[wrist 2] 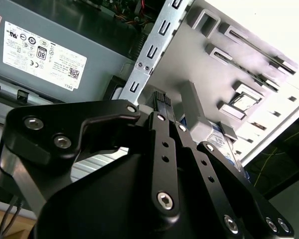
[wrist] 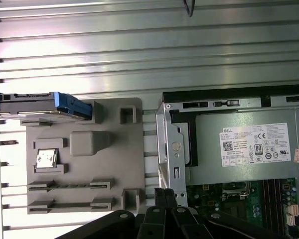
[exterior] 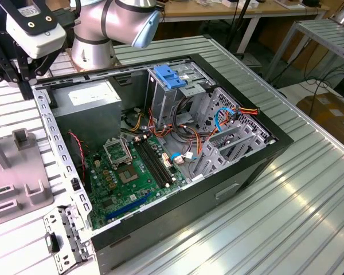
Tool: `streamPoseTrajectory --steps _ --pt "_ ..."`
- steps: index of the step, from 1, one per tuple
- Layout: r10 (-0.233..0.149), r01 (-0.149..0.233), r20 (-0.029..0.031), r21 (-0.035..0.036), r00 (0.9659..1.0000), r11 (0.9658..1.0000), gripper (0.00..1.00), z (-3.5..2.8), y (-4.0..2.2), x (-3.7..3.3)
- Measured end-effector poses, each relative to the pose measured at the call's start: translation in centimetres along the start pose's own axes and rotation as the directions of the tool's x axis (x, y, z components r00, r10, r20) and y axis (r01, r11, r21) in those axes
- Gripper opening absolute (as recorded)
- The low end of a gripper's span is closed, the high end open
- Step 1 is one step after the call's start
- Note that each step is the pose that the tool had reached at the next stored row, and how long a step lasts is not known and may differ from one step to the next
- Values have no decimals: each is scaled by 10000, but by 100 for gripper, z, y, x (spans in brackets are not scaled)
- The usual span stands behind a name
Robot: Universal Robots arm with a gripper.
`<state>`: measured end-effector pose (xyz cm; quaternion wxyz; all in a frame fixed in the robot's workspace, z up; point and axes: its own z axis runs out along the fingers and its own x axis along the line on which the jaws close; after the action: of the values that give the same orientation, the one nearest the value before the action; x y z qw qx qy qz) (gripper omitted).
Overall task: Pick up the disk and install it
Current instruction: 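Reach for the disk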
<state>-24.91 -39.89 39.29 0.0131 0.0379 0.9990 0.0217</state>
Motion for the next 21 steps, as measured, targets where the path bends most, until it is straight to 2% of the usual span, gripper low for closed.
streamPoseTrajectory --steps 10,21 --pt "-1 1 -1 1 10000 10000 11 -1 -4 58" --pt "0 0 0 0 10000 10000 11 -1 -6 82"
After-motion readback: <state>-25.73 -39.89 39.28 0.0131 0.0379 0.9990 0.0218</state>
